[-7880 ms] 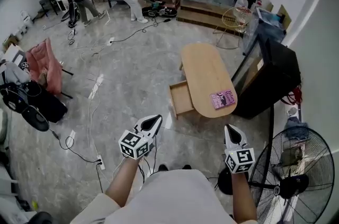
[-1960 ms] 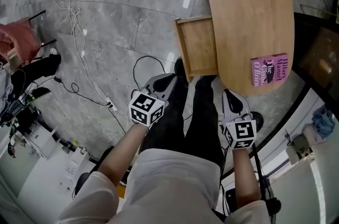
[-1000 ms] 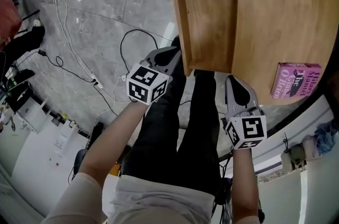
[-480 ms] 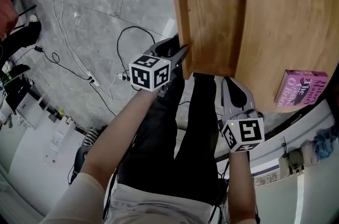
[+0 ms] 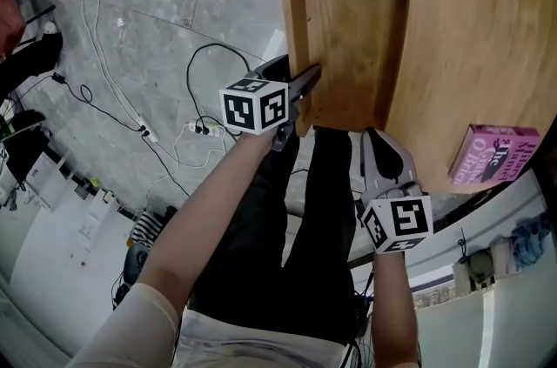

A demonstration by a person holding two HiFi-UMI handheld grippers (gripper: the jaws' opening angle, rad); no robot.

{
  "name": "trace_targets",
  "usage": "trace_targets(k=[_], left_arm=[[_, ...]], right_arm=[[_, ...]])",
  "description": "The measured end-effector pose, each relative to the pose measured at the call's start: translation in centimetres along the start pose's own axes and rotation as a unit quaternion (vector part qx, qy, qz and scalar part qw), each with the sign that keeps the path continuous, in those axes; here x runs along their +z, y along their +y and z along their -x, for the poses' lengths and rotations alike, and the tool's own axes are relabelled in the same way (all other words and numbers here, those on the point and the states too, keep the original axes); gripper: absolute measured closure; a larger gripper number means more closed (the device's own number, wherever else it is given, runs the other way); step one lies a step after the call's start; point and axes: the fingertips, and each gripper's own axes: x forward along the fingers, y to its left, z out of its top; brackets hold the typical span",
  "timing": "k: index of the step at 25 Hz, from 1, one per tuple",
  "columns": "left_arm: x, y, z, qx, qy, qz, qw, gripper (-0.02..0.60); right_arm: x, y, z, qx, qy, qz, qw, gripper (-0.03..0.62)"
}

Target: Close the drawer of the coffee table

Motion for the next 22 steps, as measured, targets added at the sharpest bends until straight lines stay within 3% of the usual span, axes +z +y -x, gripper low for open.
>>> trace_targets(k=[5, 15, 22], left_arm=[[0.6, 0.2, -0.4, 0.019, -0.005, 0.01, 0.9998, 0.308], [0.8, -0.8, 0.0, 0.008, -0.025, 0.028, 0.9992, 0.285], [2.8, -3.6, 0.8, -0.025, -0.05, 0.019, 0.9983, 0.285]], right_arm=[[0.0, -0.1, -0.4, 0.003, -0.004, -0.006, 1.0, 0.583], [-1.5, -0.2, 0.0, 0.01, -0.008, -0.014, 1.0, 0.583], [-1.7, -0.9, 1.0, 0.005, -0.012, -0.016, 1.0, 0.583]])
